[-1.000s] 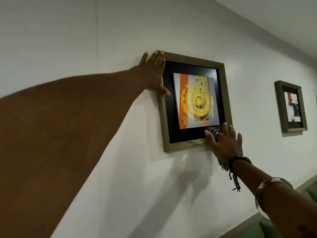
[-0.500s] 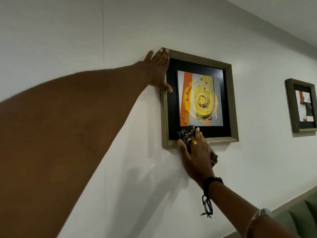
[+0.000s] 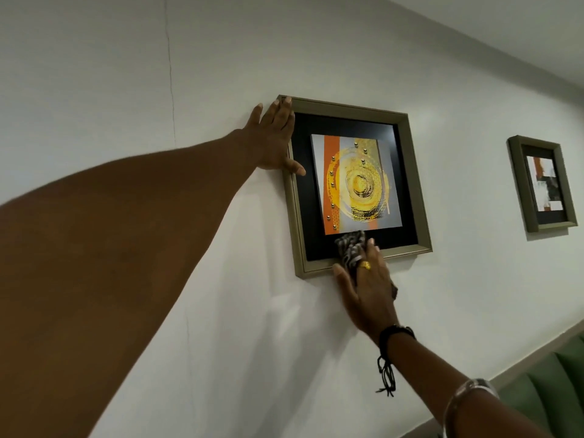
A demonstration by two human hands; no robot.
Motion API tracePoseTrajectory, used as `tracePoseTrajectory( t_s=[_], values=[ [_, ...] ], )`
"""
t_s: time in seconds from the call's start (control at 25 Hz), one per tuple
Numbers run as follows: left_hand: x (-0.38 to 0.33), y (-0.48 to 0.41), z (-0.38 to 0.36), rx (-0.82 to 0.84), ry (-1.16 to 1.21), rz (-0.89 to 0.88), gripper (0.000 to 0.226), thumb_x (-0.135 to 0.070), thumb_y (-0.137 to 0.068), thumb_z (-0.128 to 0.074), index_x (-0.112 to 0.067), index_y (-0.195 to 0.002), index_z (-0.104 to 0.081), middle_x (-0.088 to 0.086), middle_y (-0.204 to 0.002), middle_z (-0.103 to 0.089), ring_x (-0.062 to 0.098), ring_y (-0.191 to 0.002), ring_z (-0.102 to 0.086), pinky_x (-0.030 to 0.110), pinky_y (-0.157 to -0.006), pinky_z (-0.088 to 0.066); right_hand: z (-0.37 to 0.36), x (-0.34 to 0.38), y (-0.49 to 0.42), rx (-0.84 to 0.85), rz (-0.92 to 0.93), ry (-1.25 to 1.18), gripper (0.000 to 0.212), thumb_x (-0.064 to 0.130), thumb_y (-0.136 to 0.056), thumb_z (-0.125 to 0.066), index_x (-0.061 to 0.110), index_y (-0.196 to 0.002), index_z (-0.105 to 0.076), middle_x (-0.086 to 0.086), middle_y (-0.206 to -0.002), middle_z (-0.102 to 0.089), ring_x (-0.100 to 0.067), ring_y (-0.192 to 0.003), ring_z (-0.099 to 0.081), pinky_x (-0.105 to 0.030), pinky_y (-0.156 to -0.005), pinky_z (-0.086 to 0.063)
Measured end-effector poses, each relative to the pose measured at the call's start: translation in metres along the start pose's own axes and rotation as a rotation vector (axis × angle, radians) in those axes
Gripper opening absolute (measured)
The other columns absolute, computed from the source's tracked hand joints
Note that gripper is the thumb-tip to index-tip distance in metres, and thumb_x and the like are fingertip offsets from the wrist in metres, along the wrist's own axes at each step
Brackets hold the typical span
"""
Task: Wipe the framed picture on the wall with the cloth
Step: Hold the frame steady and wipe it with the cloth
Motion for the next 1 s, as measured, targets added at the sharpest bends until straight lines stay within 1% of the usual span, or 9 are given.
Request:
tracePoseTrajectory(
  t_s=[0.24, 0.36, 0.48, 0.6, 0.68, 0.76, 0.84, 0.92, 1.0],
  values=[
    [-0.006, 0.014, 0.005, -0.038, -0.011, 0.026, 0.112, -0.078, -0.081, -0.038, -0.003, -0.154, 0.004, 0.020, -0.162, 0.014, 0.033, -0.150, 0.014, 0.052, -0.119, 0.005, -0.009, 0.015, -0.011, -0.189, -0.499, -0.480, 0.095, 0.063, -0.089, -0.040, 0.009, -0.153, 0.005, -0.012, -0.164, 0.002, -0.030, -0.150, -0.010, -0.048, -0.122, -0.016],
    [-0.019, 0.031, 0.005, -0.087, -0.032, 0.054, 0.102, -0.068, -0.089, -0.040, -0.002, -0.153, 0.003, 0.021, -0.162, 0.010, 0.034, -0.150, 0.012, 0.051, -0.120, 0.005, -0.021, 0.025, -0.013, -0.371, -0.643, -0.802, 0.084, 0.050, -0.092, -0.051, 0.009, -0.152, -0.010, -0.008, -0.154, -0.024, -0.022, -0.131, -0.040, -0.034, -0.109, -0.034],
    [-0.046, 0.059, 0.004, -0.256, -0.139, -0.046, 0.084, -0.045, -0.096, -0.049, -0.002, -0.153, -0.005, 0.022, -0.163, 0.000, 0.035, -0.151, 0.002, 0.050, -0.120, 0.001, -0.024, 0.034, -0.010, -0.427, -0.698, -0.906, 0.067, 0.033, -0.093, -0.054, 0.009, -0.148, -0.025, -0.007, -0.150, -0.038, -0.017, -0.124, -0.045, -0.023, -0.100, -0.031],
    [-0.082, 0.107, -0.006, -0.438, -0.101, -0.246, 0.063, -0.016, -0.096, -0.052, -0.006, -0.151, -0.023, 0.021, -0.161, -0.018, 0.035, -0.150, -0.014, 0.050, -0.121, -0.007, -0.018, 0.042, 0.001, -0.453, -0.776, -0.945, 0.057, 0.006, -0.088, -0.045, 0.010, -0.144, -0.036, -0.012, -0.143, -0.050, -0.029, -0.120, -0.055, -0.034, -0.102, -0.043],
    [-0.098, 0.149, -0.019, -0.429, 0.043, -0.274, 0.057, -0.015, -0.095, -0.052, -0.006, -0.148, -0.033, 0.020, -0.158, -0.027, 0.034, -0.148, -0.023, 0.049, -0.120, -0.015, -0.015, 0.055, 0.022, -0.426, -0.809, -0.938, 0.053, 0.000, -0.086, -0.038, 0.008, -0.138, -0.045, -0.017, -0.122, -0.060, -0.033, -0.100, -0.062, -0.041, -0.085, -0.055],
    [-0.113, 0.197, -0.029, -0.362, 0.223, -0.278, 0.049, -0.018, -0.095, -0.052, -0.005, -0.141, -0.044, 0.020, -0.153, -0.038, 0.034, -0.141, -0.037, 0.048, -0.115, -0.028, -0.016, 0.072, 0.049, -0.350, -0.820, -1.003, 0.033, 0.003, -0.088, -0.036, 0.003, -0.113, -0.056, -0.013, -0.090, -0.060, -0.027, -0.075, -0.056, -0.028, -0.062, -0.049],
    [-0.122, 0.253, -0.035, -0.312, 0.486, -0.246, 0.036, -0.024, -0.094, -0.051, -0.006, -0.123, -0.062, 0.020, -0.131, -0.061, 0.033, -0.117, -0.061, 0.046, -0.099, -0.048, -0.018, 0.103, 0.081, -0.209, -0.843, -1.257, 0.018, 0.013, -0.088, -0.038, 0.011, -0.086, -0.055, -0.007, -0.071, -0.054, -0.023, -0.065, -0.052, -0.025, -0.060, -0.044],
    [-0.122, 0.312, -0.041, -0.271, 0.818, -0.058, 0.037, -0.031, -0.092, -0.040, -0.013, -0.104, -0.070, 0.008, -0.098, -0.074, 0.026, -0.083, -0.069, 0.039, -0.071, -0.055, -0.019, 0.128, 0.110, -0.138, -0.830, -1.250, 0.017, 0.017, -0.086, -0.045, 0.015, -0.070, -0.049, -0.003, -0.064, -0.050, -0.019, -0.061, -0.049, -0.028, -0.058, -0.041],
    [-0.110, 0.380, -0.053, -0.204, 1.100, 0.196, 0.036, -0.037, -0.092, -0.034, -0.024, -0.101, -0.067, -0.006, -0.091, -0.073, 0.013, -0.077, -0.065, 0.029, -0.065, -0.053, -0.023, 0.157, 0.147, -0.102, -0.769, -1.038, 0.017, 0.012, -0.092, -0.050, 0.013, -0.076, -0.055, -0.002, -0.064, -0.055, -0.017, -0.061, -0.054, -0.029, -0.057, -0.046]
  ],
)
Point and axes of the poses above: each hand's wrist, its own y-axis away from the middle knuckle, its own z-axis out of the back of the hand, x = y × z, the point moved 3 cm from there along -y, towards the middle knuckle
